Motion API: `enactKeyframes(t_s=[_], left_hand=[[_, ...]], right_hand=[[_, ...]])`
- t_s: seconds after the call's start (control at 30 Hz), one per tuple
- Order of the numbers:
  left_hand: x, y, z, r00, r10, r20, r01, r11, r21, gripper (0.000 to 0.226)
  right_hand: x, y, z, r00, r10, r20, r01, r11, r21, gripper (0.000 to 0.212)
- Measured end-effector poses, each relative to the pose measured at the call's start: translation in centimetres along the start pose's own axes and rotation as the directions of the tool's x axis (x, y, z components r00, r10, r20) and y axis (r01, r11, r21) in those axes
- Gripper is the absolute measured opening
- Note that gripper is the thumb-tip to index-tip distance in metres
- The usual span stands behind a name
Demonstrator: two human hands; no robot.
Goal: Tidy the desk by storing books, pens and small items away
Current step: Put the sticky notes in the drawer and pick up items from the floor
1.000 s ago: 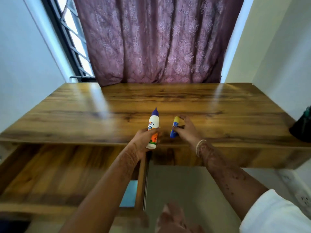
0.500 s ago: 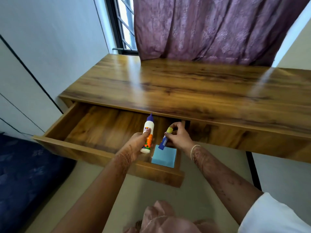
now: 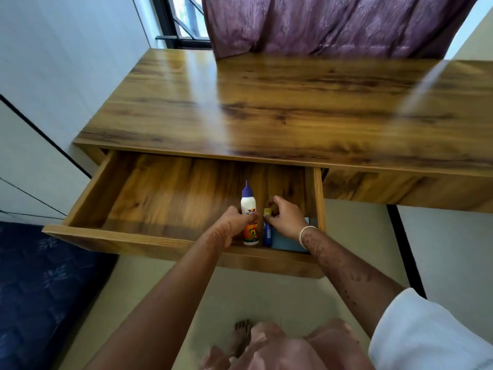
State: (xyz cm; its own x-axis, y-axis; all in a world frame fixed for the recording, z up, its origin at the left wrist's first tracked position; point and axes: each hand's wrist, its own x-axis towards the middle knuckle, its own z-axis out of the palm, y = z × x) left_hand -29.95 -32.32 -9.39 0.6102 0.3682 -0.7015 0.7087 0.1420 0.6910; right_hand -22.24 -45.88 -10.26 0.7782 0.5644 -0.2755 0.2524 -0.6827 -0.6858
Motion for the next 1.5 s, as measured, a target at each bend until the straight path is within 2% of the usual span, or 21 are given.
enactKeyframes(t_s=[0.3,0.4,0.47,0.63,0.77,1.03,1.13,1.23,1.33,1.5], left_hand=[[3.5,-1.2,-0.6,0.996,-0.012,0.086,-0.009,0.97,0.242,0.05],[4.0,-1.4,-0.7,0.994,0.003,0.113,-0.035,0.958,0.283,0.051],[4.2,-1.5,-0.8,0.994,0.025,0.104,-0.058,0.942,0.331,0.053],[4.9,-1.9,-0.6,0.99,0.097,0.099,-0.132,0.867,0.481,0.06],[4.5,-1.8,-0.8,0.987,0.122,0.1,-0.157,0.836,0.526,0.055],[4.7,-1.6,-1.0,0.989,0.098,0.108,-0.14,0.852,0.505,0.059],[3.1,-0.8,-1.0,0.983,0.179,0.026,-0.167,0.842,0.513,0.066],[0.8,0.6,-0.3,0.939,0.343,-0.031,-0.26,0.764,0.591,0.071],[-2.3,1.8,1.9,0.865,0.502,-0.01,-0.397,0.696,0.599,0.064],[-8.6,0.9,8.0,0.703,0.686,0.187,-0.662,0.537,0.523,0.057]], right_hand=[[0.4,0.2,2.1,0.998,0.047,-0.05,-0.053,0.99,-0.128,0.025],[0.3,0.0,2.4,0.995,0.083,-0.056,-0.094,0.963,-0.252,0.029],[0.1,0.0,2.5,0.991,0.108,-0.077,-0.125,0.953,-0.275,0.032],[-0.3,0.1,2.5,0.989,0.104,-0.108,-0.131,0.951,-0.28,0.031],[-0.8,0.0,1.9,0.982,0.099,-0.162,-0.139,0.956,-0.257,0.032],[-3.0,-0.2,0.4,0.938,0.032,-0.345,-0.114,0.969,-0.219,0.019],[-4.7,-0.2,-0.4,0.904,0.014,-0.428,-0.105,0.977,-0.188,0.017],[-6.9,0.0,-1.1,0.848,0.017,-0.53,-0.11,0.983,-0.144,0.015],[-10.3,0.7,-2.0,0.783,0.05,-0.62,-0.157,0.98,-0.12,0.017],[-20.1,3.3,-1.7,0.622,0.188,-0.76,-0.265,0.964,0.022,0.023]])
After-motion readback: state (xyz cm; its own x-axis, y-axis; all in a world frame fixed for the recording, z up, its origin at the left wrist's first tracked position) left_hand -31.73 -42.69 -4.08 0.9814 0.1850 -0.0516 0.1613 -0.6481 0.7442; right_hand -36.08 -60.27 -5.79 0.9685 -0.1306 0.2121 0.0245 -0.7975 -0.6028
